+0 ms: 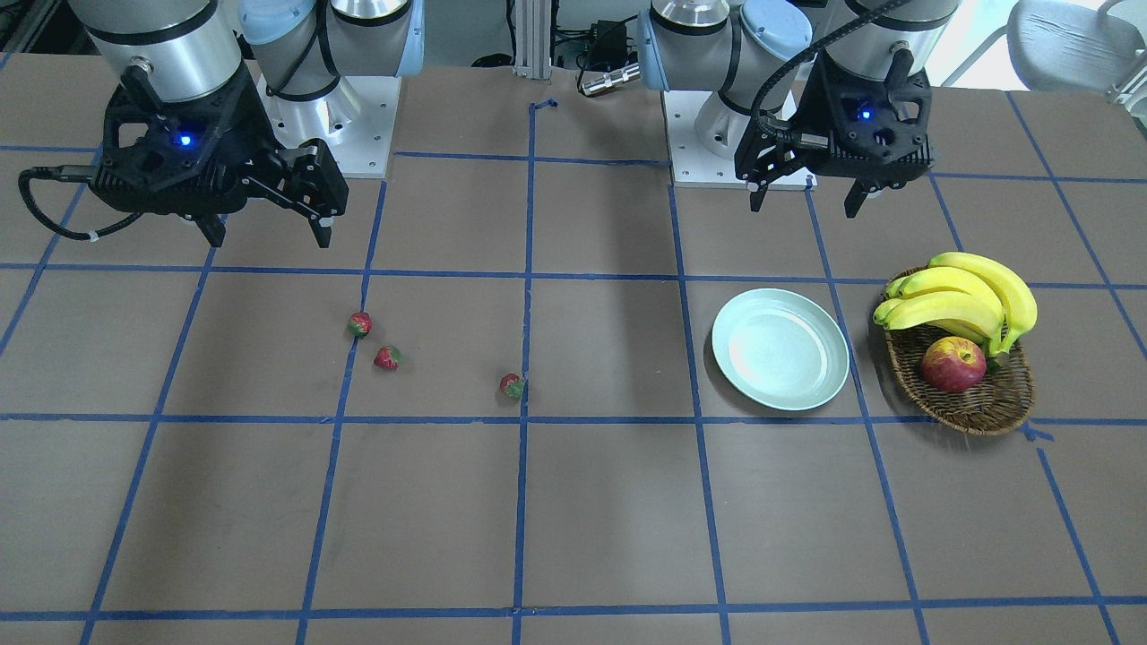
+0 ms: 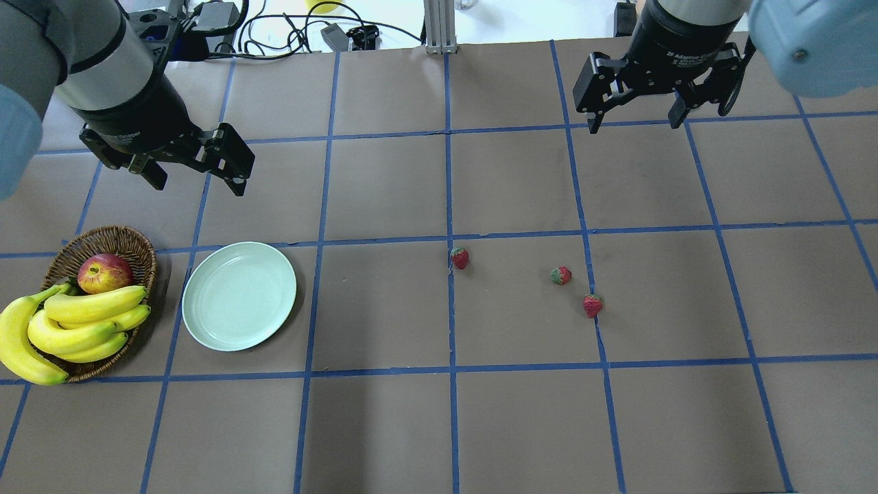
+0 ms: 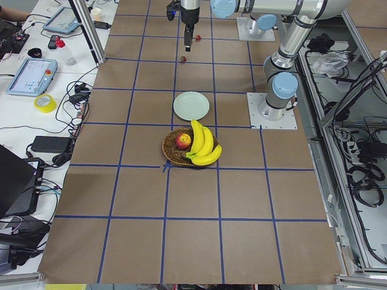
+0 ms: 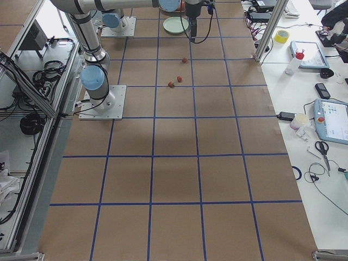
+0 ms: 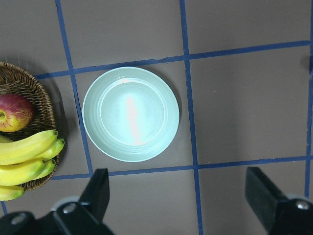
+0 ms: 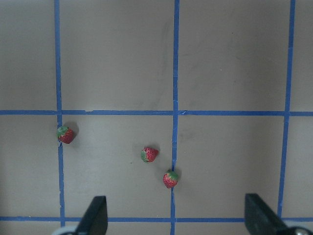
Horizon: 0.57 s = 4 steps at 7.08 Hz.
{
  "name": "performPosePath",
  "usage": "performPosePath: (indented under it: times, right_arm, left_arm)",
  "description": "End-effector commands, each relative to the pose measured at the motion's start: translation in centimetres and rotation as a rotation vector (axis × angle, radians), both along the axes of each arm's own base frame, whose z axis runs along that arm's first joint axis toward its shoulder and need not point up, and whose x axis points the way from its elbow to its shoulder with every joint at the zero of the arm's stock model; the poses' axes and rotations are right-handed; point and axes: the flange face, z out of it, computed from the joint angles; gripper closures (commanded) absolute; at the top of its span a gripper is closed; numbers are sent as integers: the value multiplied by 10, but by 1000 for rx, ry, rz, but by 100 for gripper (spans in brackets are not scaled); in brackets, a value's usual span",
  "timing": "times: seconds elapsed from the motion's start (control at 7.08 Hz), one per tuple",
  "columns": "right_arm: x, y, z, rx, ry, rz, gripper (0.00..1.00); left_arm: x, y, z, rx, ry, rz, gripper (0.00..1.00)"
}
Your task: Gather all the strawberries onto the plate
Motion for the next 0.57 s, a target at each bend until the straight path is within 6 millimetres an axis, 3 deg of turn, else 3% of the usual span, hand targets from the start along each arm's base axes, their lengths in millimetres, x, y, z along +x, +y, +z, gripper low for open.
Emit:
performPosePath:
  times: [0.0, 0.42]
  right_arm:
    - [0, 0, 0, 0, 0, -1, 0]
    - [0, 0, 0, 0, 0, 1, 0]
  left_arm:
    - [-1, 3, 3, -8, 6, 8, 0]
    - [-1, 1, -2, 4, 12, 7, 0]
